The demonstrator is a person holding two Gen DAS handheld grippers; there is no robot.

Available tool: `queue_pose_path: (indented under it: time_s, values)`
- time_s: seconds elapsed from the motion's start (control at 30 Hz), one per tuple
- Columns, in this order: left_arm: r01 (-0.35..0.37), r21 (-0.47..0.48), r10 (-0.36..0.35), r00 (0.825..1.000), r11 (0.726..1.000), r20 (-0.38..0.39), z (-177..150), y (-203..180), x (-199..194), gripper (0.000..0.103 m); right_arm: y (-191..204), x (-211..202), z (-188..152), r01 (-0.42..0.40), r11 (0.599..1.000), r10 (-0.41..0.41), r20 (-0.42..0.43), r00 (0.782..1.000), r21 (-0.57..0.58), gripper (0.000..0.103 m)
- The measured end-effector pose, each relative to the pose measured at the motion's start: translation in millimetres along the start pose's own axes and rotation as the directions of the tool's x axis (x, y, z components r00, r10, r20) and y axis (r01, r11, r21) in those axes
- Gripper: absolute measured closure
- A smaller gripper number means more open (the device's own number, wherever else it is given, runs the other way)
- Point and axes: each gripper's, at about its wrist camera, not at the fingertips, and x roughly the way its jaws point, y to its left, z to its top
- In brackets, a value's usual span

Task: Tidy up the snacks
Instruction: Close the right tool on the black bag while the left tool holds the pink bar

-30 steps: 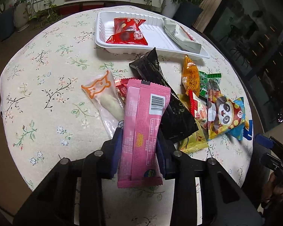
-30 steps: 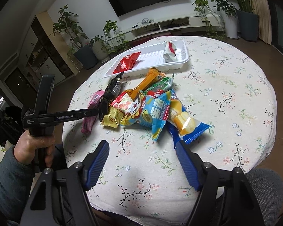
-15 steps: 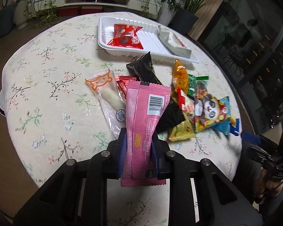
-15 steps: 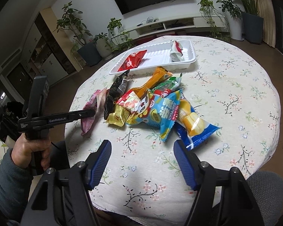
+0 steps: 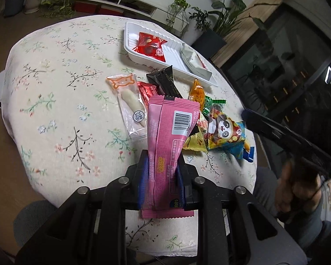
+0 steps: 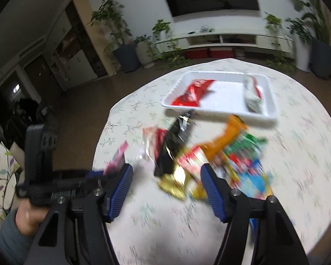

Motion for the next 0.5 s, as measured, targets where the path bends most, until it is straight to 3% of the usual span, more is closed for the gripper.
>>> queue_pose_path:
  time_s: [0.23, 0.5]
  values:
    - [0.019, -0.03, -0.019, 1.0, 0.999, 0.007, -1.9, 9.8, -4.7, 0.083, 4.2, 73.7, 26.2, 0.067, 0.998, -0.07, -0.149, 0.986, -0.021, 0.054]
    - [0.032, -0.05, -0.032, 0.999, 0.998, 0.005, -1.5, 16.5, -1.4, 0.083, -6.5, 110.0, 29.0, 0.112, 0.994, -0.113, -0.226, 0.968, -0.015, 0.055]
